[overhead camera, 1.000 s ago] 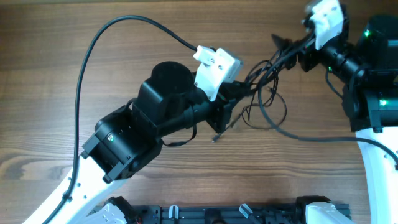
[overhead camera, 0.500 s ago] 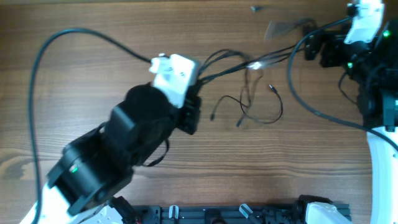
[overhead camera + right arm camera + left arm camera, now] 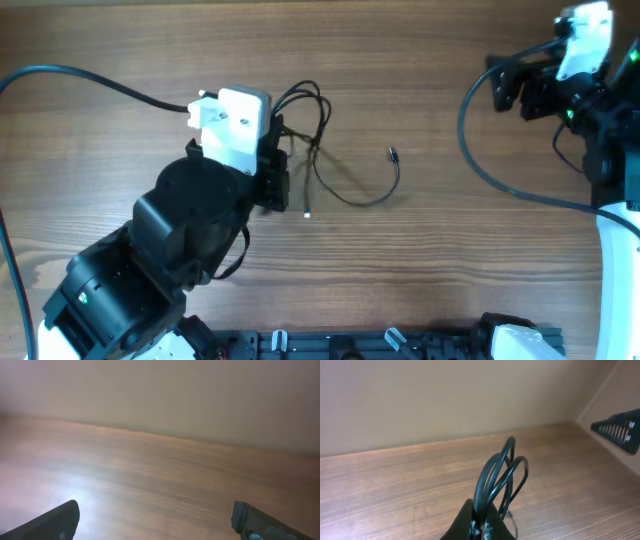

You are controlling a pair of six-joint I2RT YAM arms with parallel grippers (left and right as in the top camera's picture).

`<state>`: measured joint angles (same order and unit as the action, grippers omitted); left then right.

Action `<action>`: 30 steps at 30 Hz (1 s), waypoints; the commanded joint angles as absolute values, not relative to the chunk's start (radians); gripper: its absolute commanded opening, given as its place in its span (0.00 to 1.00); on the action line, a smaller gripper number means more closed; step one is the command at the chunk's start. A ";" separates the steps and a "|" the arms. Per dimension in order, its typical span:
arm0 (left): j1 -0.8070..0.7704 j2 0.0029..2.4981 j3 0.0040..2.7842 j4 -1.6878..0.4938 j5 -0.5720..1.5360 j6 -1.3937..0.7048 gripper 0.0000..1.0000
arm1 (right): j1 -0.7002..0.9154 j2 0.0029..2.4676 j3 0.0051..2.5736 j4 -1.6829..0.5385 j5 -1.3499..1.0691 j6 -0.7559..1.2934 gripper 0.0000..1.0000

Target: Untangle cables

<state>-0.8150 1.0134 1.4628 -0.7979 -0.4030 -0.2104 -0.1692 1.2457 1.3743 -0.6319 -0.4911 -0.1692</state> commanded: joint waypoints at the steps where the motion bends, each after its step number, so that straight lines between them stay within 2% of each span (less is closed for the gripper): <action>1: -0.807 1.015 1.466 -0.757 -0.385 -0.223 0.04 | -0.171 1.258 1.382 -0.655 -0.844 -0.327 1.00; 2: -0.807 1.018 1.466 -0.751 -0.377 -0.223 0.04 | -0.171 1.258 1.382 -0.657 -0.907 -0.340 1.00; 3: -0.807 1.022 1.466 -0.746 -0.375 -0.223 0.10 | -0.171 1.258 1.382 -0.657 -0.943 -0.340 1.00; 4: -0.807 1.028 1.466 -0.739 -0.375 -0.223 0.13 | -0.171 1.257 1.382 -0.657 -0.966 -0.339 1.00; 8: -0.807 1.061 1.466 -0.652 -0.375 -0.220 0.06 | -0.171 1.257 1.382 -0.660 -0.966 -0.337 1.00; 9: -0.807 1.079 1.466 -0.618 -0.375 -0.220 0.06 | -0.171 1.257 1.382 -0.668 -0.966 -0.337 1.00; 10: -0.807 1.110 1.466 -0.589 -0.375 -0.220 0.12 | -0.171 1.257 1.382 -0.688 -0.965 -0.339 1.00; 11: -0.807 1.140 1.466 -0.591 -0.386 -0.220 0.55 | -0.171 1.257 1.382 -0.710 -0.955 -0.340 1.00; 12: -0.807 1.150 1.466 -0.603 -0.415 -0.221 0.76 | -0.171 1.257 1.382 -0.725 -0.942 -0.340 1.00; 14: -0.801 1.155 1.466 -0.632 -0.460 -0.251 0.99 | -0.171 1.257 1.382 -0.751 -0.940 -0.337 1.00; 23: -0.577 1.151 1.466 -0.902 -0.461 -0.480 1.00 | -0.170 1.269 1.382 -0.858 -0.940 -0.282 1.00; 27: -0.408 1.151 1.466 -0.968 -0.331 -0.484 1.00 | -0.105 1.332 1.382 -0.859 -0.940 -0.160 1.00; 30: -0.304 1.151 1.466 -1.002 -0.303 -0.487 1.00 | -0.004 1.397 1.382 -0.852 -0.939 -0.147 1.00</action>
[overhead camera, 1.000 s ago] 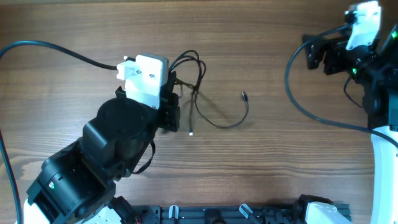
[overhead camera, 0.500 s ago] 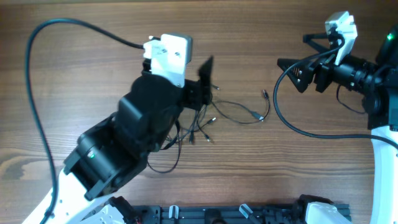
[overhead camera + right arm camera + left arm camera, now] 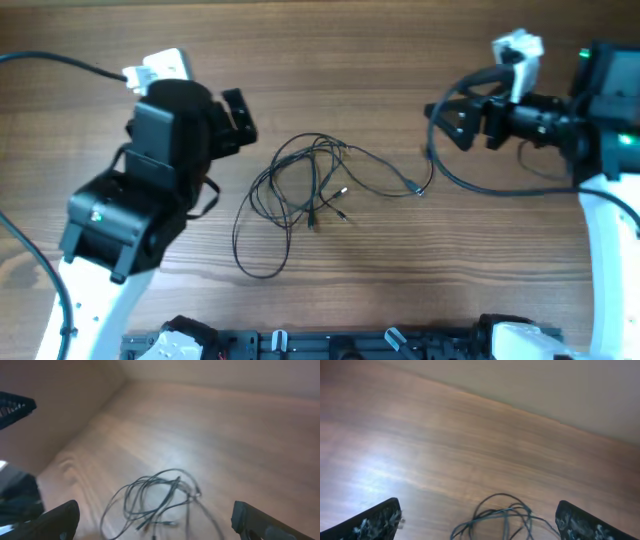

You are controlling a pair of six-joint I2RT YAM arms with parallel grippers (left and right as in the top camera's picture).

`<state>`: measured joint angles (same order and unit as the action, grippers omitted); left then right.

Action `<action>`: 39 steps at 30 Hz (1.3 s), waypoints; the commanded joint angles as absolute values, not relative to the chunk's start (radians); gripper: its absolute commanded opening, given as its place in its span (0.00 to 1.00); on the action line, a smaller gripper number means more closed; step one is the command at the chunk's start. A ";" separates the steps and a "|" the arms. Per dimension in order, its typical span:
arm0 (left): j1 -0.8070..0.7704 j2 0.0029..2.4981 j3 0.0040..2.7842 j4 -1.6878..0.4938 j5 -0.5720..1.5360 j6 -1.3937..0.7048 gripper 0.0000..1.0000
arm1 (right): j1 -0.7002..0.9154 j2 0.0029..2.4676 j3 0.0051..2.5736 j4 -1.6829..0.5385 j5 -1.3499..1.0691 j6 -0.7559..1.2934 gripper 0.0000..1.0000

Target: Untangle cables

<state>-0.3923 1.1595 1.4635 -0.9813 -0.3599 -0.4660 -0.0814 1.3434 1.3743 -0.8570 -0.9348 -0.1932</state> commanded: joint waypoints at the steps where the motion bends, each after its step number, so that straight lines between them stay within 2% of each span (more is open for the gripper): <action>1: -0.284 1.151 1.466 -1.007 -0.303 -0.487 1.00 | 0.038 1.427 1.382 -0.844 -0.939 -0.146 1.00; 5: -0.255 1.153 1.466 -1.022 -0.303 -0.483 1.00 | 0.178 1.564 1.382 -0.784 -0.829 0.031 1.00; 11: -0.255 1.153 1.466 -1.090 -0.303 -0.479 1.00 | 0.410 1.798 1.382 -0.703 -0.831 0.036 1.00; 15: -0.255 1.153 1.466 -1.117 -0.303 -0.479 1.00 | 0.525 1.856 1.382 -0.607 -0.821 0.033 1.00; 17: -0.255 1.153 1.466 -1.117 -0.303 -0.479 1.00 | 0.572 1.863 1.382 -0.579 -0.720 0.056 1.00; 29: -0.255 1.153 1.466 -1.117 -0.303 -0.479 1.00 | 0.742 2.024 1.380 -0.456 -0.652 0.134 0.99; 39: -0.255 1.153 1.466 -1.117 -0.303 -0.479 1.00 | 0.797 2.087 1.313 -0.363 -0.616 0.134 0.99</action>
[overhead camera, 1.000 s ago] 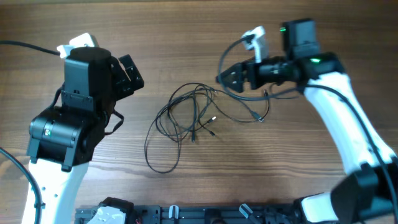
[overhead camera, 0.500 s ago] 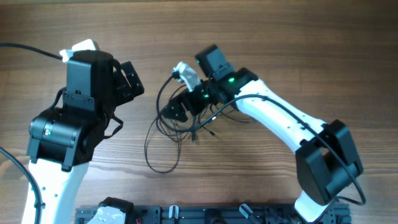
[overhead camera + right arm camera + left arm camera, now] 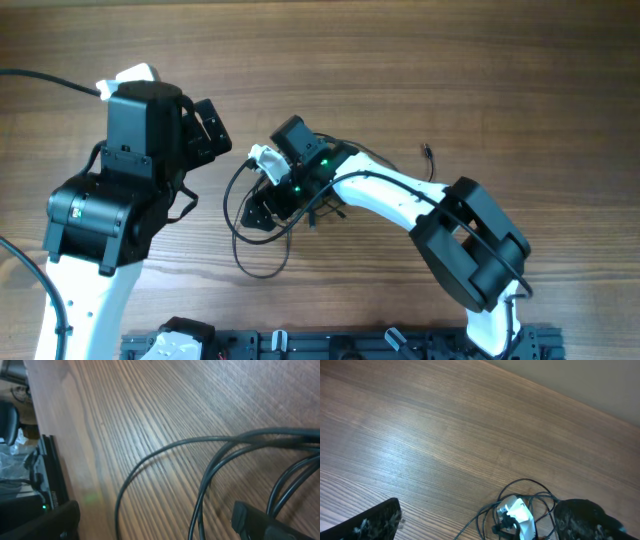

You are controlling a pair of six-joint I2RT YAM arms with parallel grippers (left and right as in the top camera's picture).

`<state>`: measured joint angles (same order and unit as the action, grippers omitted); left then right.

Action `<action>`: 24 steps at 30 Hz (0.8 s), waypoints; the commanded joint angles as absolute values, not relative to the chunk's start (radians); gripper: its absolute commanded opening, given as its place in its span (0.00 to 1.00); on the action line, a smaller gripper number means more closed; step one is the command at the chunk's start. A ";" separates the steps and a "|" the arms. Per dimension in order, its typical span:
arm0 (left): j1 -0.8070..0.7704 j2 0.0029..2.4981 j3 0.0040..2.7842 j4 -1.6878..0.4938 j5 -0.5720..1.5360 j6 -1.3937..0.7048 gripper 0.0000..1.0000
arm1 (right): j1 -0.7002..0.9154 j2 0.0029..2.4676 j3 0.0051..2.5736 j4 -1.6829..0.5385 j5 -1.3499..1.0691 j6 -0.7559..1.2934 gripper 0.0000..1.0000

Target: Untangle cables

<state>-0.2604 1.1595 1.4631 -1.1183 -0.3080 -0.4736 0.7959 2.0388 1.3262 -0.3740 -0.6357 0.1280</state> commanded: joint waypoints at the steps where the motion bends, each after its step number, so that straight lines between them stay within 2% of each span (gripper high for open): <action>1: -0.255 1.153 1.466 -1.117 -0.303 -0.479 1.00 | 0.797 2.098 1.313 -0.355 -0.618 0.138 0.99; 3: -0.255 1.153 1.466 -1.117 -0.303 -0.479 1.00 | 0.797 2.106 1.313 -0.339 -0.621 0.162 0.99; 7: -0.255 1.153 1.466 -1.117 -0.303 -0.479 1.00 | 0.800 2.112 1.313 -0.308 -0.621 0.160 0.86; 19: -0.255 1.153 1.466 -1.117 -0.303 -0.479 1.00 | 0.811 2.151 1.313 -0.207 -0.654 0.184 0.65; 22: -0.255 1.153 1.466 -1.117 -0.303 -0.479 1.00 | 0.826 2.152 1.313 -0.161 -0.654 0.183 0.51; 23: -0.255 1.153 1.466 -1.117 -0.303 -0.479 1.00 | 0.830 2.152 1.313 -0.154 -0.654 0.184 0.43; 24: -0.255 1.153 1.466 -1.117 -0.303 -0.479 1.00 | 0.833 2.152 1.313 -0.153 -0.654 0.184 0.31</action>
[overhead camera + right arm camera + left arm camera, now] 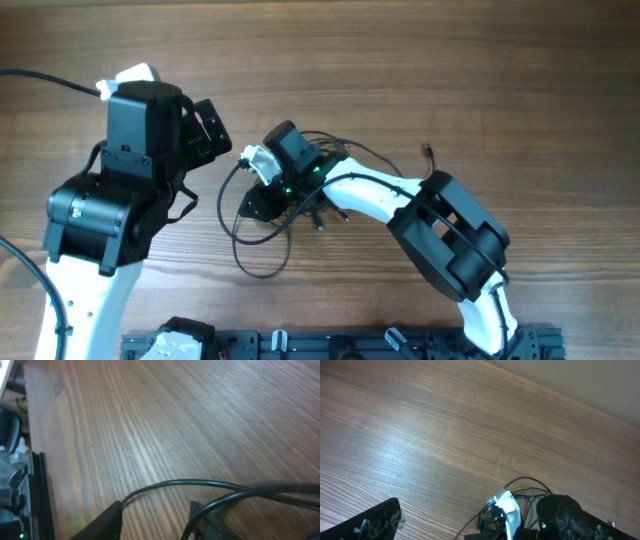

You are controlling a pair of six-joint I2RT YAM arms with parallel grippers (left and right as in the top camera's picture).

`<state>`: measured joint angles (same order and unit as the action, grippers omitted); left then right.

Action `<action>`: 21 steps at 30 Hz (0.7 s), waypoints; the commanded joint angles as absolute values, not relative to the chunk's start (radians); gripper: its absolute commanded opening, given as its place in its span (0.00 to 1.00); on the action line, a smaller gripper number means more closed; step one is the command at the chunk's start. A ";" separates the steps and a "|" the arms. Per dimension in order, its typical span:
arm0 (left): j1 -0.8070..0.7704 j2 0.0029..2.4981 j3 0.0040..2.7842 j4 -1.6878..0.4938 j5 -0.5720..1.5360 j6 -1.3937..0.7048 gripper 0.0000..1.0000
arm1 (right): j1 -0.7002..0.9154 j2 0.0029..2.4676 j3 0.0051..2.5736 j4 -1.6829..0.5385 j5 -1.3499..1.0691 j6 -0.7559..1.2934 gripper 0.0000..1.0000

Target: Untangle cables

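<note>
The tangle of thin black cables lies mid-table, with one plug end off to its right. My right arm reaches across it from the right. The right gripper sits low at the tangle's left side. In the right wrist view its jaws stand partly closed with wood showing between them. One cable strand arcs from the left finger across to the right finger. My left gripper hangs wide open to the tangle's upper left, empty. Cable loops show ahead of it.
A black rail runs along the table's front edge. The left arm's thick supply cable crosses the far left corner. The right arm's white camera housing shows in the left wrist view.
The right gripper has shifted slightly up and left within the tangle, and its jaws have narrowed from wide open to a smaller gap around the strands. The left arm has not moved.
First my left gripper was shut on cable loops held above the table, with the right arm at the far right. Then the left gripper was open and back at the left, the tangle lying flat. Later the right arm reached into the tangle, jaws wide, and now narrowed.
</note>
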<state>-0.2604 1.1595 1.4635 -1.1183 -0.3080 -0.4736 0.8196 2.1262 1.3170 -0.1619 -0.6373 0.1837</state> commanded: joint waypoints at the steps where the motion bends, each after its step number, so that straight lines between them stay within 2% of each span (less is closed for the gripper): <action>1: -0.255 1.153 1.466 -1.117 -0.303 -0.479 1.00 | 0.834 2.152 1.313 -0.154 -0.655 0.185 0.12; 2: -0.255 1.153 1.466 -1.117 -0.303 -0.479 1.00 | 0.834 2.152 1.313 -0.158 -0.656 0.187 0.04; 7: -0.255 1.153 1.466 -1.117 -0.303 -0.479 1.00 | 0.823 2.142 1.314 -0.172 -0.776 0.189 0.04; 11: -0.255 1.153 1.466 -1.117 -0.303 -0.479 1.00 | 0.752 2.043 1.314 -0.274 -0.708 0.239 0.04; 18: -0.255 1.153 1.466 -1.117 -0.303 -0.479 1.00 | 0.590 1.637 1.316 -0.368 -0.640 0.237 0.04; 21: -0.255 1.153 1.466 -1.117 -0.303 -0.479 1.00 | 0.540 1.405 1.323 -0.369 -0.470 0.237 0.04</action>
